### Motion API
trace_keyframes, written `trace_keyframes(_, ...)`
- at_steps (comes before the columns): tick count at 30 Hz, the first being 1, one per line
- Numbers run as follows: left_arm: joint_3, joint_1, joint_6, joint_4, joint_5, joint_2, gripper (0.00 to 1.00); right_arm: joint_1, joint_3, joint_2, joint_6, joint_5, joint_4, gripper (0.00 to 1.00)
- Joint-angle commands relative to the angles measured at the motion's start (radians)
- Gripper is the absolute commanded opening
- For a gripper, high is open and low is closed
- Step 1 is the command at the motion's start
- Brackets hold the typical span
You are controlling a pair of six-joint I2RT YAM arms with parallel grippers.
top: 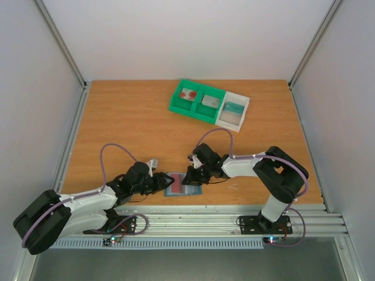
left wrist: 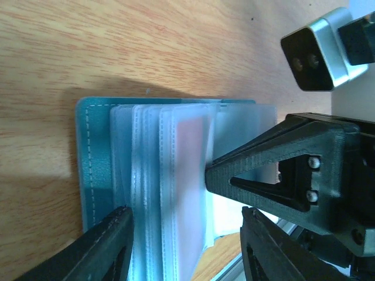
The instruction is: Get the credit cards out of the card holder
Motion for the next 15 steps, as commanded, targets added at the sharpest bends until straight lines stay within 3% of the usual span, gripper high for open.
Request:
trace_keyframes(1,-0.001,0.001,0.007,0.030,-0.002,-0.045,0.52,0.010,-0.036,0.034,-0.001,0.042,0.007,0.01)
trace_keyframes(15,0.047,0.000,0.002,-0.072,-0.006,-0.176,0.54,0.010,-0.057,0.036,0.009,0.056,0.022,0.01)
